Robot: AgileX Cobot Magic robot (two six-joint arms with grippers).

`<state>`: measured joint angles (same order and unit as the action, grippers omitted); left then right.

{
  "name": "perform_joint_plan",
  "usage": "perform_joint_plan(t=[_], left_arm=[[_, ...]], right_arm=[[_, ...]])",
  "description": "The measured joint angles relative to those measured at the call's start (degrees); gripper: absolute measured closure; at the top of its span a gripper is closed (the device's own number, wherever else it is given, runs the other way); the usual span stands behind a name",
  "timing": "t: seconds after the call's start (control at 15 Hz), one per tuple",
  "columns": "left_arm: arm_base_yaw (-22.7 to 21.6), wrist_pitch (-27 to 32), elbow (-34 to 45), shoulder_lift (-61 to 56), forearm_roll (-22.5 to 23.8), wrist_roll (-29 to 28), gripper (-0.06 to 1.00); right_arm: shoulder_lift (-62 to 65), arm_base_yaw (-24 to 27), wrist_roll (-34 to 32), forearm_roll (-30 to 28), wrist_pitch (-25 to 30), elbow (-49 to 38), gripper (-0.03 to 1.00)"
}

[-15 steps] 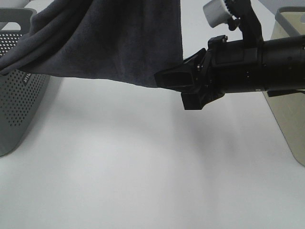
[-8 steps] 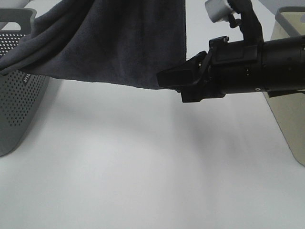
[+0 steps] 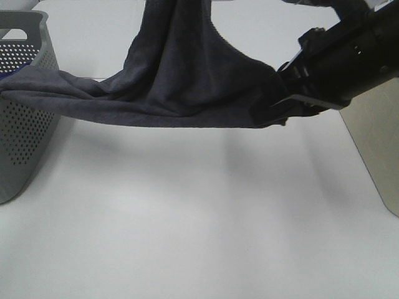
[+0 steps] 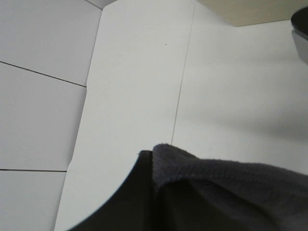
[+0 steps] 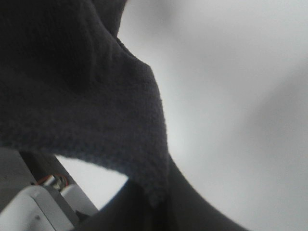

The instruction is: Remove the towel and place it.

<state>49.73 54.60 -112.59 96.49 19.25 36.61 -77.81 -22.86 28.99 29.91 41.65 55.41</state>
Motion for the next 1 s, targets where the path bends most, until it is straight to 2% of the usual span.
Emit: perform_joint_plan(t=[0.07,0.27,0.4,0.47,0.6,0.73,0.8,1.0], left_arm=[[0.0,-0.06,0.0,0.29,1.83,0.0,0.94],[0.0,-0.57,0.0,1.66,4.07,0.0,0.94],[-0.06,-3.5,0.0,2.35,5.9,-0.06,0.94],[-2.01,-8.14,0.0,2.35,7.79,-2.69,0.94],[-6.07,-10.94,0.0,2.41,9.11,-5.73,0.94],[-9.05,-13.58,0.0,2.46,9.63,-7.33,0.94],[-10.66,-15.76,0.0,2.52,9.68,-8.71,0.94],[-14.61,-24.01,0.0,2.52,9.68,-13.41,0.94]], right_arm=[[0.11,0.0,-7.68,-8.54,4.87,3.78,0.95],[0.11,0.0,-17.93,-23.32,14.09,14.32,0.95],[0.11,0.0,-19.48,-29.91,16.44,22.57,0.95],[0.0,0.0,-19.6,-33.8,17.7,29.74,0.95],[-1.03,0.0,-19.6,-36.38,19.48,35.18,0.95],[-2.35,0.0,-19.42,-38.79,18.74,38.45,0.95],[-3.38,0.0,-19.25,-40.79,16.1,40.51,0.95],[-6.88,0.0,-19.14,-45.84,3.09,47.5,0.95]])
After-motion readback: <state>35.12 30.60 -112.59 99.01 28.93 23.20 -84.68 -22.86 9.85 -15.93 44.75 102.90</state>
